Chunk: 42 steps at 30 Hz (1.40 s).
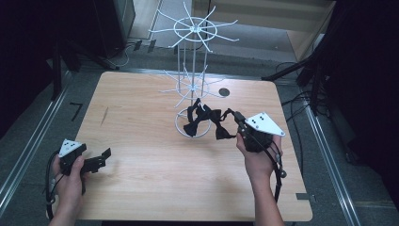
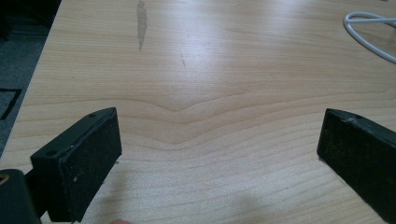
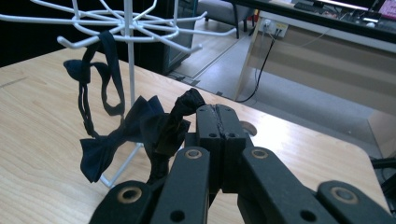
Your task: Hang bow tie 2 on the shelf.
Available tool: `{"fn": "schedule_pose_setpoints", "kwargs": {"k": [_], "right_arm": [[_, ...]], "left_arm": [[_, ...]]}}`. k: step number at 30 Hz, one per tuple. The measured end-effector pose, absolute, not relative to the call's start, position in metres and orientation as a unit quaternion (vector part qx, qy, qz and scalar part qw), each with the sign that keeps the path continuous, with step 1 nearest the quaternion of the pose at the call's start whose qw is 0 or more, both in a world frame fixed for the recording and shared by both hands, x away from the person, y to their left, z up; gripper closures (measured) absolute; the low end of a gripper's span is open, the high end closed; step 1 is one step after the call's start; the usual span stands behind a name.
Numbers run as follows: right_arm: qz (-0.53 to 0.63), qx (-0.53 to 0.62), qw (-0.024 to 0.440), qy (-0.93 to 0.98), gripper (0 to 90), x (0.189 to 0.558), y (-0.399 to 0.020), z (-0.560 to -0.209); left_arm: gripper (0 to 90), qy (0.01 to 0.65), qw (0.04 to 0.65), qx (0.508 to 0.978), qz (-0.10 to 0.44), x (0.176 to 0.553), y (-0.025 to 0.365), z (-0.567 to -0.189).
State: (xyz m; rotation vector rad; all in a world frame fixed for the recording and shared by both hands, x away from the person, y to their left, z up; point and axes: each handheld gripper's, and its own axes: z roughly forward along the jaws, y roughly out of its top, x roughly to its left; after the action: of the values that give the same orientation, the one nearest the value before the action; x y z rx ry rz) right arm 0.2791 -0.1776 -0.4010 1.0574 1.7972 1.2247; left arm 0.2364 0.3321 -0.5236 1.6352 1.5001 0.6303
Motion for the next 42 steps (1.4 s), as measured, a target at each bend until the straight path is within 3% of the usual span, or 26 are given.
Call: {"fn": "schedule_pose_setpoints", "kwargs": {"k": [22,42], "right_arm": [[0.481,0.374,0.379,0.697,90.0,0.293,-0.166,-0.374],[0.485,0.373,0.373,0.698,90.0,0.311,-0.163,-0.369]], "left_arm": [[0.1,0.593,0.406,0.649,0.249,0.236,0.333,-0.524],[0.2,0.595,0.406,0.648,0.249,0.236,0.334,-0.523]]}}
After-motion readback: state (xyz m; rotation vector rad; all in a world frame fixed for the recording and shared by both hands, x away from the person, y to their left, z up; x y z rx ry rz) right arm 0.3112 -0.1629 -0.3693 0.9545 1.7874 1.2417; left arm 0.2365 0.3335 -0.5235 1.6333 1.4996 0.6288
